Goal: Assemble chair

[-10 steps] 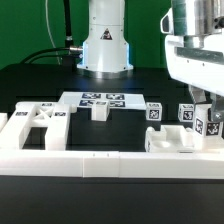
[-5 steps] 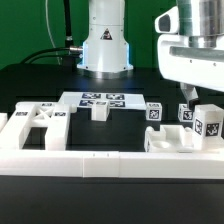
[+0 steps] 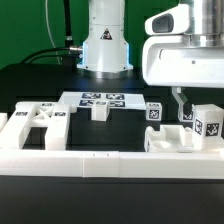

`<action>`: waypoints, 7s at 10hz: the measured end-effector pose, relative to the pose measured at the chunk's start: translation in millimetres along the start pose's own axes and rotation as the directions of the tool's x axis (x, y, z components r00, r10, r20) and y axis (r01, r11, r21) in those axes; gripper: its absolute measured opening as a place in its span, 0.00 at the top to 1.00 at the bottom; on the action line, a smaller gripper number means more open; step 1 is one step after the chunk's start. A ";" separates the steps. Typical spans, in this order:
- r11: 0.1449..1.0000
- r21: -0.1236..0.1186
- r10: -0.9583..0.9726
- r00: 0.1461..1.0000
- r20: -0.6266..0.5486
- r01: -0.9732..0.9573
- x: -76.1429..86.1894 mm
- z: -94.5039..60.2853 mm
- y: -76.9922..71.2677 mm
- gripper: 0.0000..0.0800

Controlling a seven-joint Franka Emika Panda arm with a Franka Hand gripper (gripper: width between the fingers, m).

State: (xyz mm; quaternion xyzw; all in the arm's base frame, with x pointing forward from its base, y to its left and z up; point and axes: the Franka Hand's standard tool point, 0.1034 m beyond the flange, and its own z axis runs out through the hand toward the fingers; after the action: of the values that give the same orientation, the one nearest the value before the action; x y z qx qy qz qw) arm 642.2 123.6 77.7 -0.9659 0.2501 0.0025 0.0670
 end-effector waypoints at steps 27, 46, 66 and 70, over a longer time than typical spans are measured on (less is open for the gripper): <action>0.994 -0.047 0.092 0.991 -0.097 -0.097 28.2 -13.1 28.0 0.24; 0.926 -0.105 -0.376 0.915 -0.149 0.364 -9.4 -26.7 148.0 0.19; 0.956 -0.104 -0.119 0.690 0.714 0.273 -73.6 9.8 233.0 0.19; 0.956 -0.104 -0.115 0.677 0.727 0.274 -69.3 15.1 234.2 0.19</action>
Offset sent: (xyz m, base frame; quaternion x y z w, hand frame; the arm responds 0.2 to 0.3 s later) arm -0.0012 -0.0012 0.0038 -0.0546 0.0429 -0.2862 0.9557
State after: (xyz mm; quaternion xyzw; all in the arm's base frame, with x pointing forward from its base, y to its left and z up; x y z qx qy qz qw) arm 468.9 -43.8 35.4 -0.9117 0.0980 0.3947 0.0591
